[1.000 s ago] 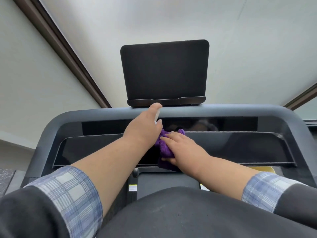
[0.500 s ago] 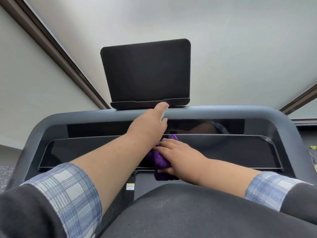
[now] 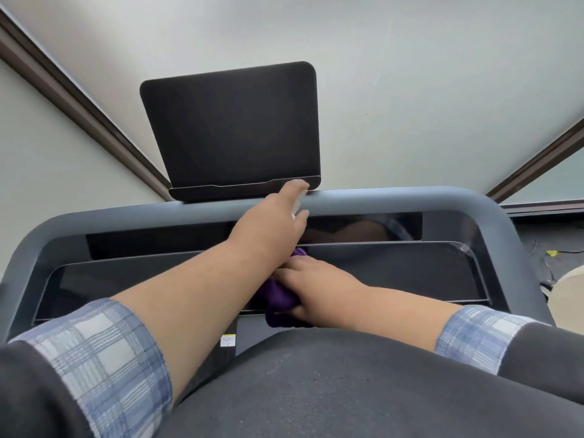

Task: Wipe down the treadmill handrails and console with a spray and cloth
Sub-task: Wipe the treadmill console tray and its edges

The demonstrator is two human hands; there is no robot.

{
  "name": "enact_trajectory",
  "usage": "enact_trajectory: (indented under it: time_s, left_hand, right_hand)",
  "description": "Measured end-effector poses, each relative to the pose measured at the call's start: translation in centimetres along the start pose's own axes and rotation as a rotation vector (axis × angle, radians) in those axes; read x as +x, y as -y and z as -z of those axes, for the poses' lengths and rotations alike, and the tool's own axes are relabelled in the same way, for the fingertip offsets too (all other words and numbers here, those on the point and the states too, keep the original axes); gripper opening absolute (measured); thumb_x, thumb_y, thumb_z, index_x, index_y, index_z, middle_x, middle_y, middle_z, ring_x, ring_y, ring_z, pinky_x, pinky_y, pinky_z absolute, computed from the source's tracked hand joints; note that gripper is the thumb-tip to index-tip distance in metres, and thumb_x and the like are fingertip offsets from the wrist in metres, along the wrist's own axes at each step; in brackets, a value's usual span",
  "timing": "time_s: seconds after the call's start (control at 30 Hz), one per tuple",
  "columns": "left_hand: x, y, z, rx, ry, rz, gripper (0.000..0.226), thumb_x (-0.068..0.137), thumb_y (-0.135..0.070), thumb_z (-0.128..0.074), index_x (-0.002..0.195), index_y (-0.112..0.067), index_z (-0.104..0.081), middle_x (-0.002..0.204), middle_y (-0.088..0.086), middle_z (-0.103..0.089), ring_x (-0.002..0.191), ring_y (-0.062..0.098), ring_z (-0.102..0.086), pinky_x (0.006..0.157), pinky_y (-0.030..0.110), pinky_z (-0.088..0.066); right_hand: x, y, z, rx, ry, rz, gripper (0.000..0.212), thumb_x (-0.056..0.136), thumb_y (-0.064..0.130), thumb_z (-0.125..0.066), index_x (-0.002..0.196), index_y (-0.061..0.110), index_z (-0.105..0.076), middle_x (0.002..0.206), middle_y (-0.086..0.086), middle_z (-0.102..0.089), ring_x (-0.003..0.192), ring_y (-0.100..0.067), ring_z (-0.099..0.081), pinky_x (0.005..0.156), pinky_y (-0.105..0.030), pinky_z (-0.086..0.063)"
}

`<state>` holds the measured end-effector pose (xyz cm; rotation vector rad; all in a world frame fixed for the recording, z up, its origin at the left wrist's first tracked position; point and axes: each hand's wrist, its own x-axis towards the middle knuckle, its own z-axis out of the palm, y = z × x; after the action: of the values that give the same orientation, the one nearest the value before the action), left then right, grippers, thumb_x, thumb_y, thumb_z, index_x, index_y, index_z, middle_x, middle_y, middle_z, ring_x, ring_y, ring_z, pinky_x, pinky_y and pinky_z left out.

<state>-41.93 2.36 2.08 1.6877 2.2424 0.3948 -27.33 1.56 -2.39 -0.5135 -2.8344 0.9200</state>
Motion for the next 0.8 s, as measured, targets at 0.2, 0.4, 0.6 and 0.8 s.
enact_trajectory:
  time_s: [0.2, 0.4, 0.6, 0.8]
  left_hand:
    - [-3.2, 3.2, 1.4, -0.176, -0.188, 0.034, 0.047, 0.095, -0.04, -0.055, 0.136, -0.048, -0.033, 0.124, -0.009, -0.062, 0.093, 0.014, -0.058, 0.078, 0.026, -0.038]
    - [-5.1, 4.1, 0.2, -0.283, -0.196, 0.058, 0.054, 0.095, -0.039, -0.057, 0.139, -0.05, -0.029, 0.109, -0.004, -0.062, 0.088, 0.015, -0.057, 0.079, 0.03, -0.042]
    - [-6.7, 4.3, -0.7, -0.378, -0.2, 0.027, 0.055, 0.09, -0.041, -0.055, 0.139, -0.049, -0.029, 0.106, -0.004, -0.06, 0.086, 0.013, -0.058, 0.082, 0.037, -0.05]
    - [-9.2, 6.1, 0.1, -0.438, -0.206, -0.044, 0.055, 0.093, -0.037, -0.059, 0.138, -0.049, -0.031, 0.107, -0.008, -0.06, 0.079, 0.009, -0.058, 0.08, 0.035, -0.052]
  right_hand:
    - [-2.4, -1.2, 2.4, 0.394, -0.369, -0.228, 0.034, 0.087, 0.037, -0.068, 0.12, 0.036, -0.061, 0.119, 0.025, -0.062, 0.114, 0.002, -0.054, 0.101, -0.022, -0.041]
    - [-3.5, -2.5, 5.1, 0.453, -0.896, -0.359, 0.043, 0.094, 0.035, -0.065, 0.133, 0.032, -0.051, 0.135, 0.012, -0.056, 0.131, -0.006, -0.049, 0.112, -0.025, -0.035]
    - [-1.3, -5.3, 5.5, -0.254, -0.265, -0.63, 0.077, 0.097, 0.056, -0.047, 0.158, 0.016, -0.023, 0.166, -0.006, -0.021, 0.154, -0.025, -0.007, 0.124, -0.047, -0.007]
    - [1.0, -4.6, 3.3, -0.497, -0.208, -0.596, 0.08, 0.095, 0.062, -0.04, 0.157, 0.013, -0.027, 0.163, -0.01, -0.027, 0.152, -0.029, -0.018, 0.123, -0.054, -0.009]
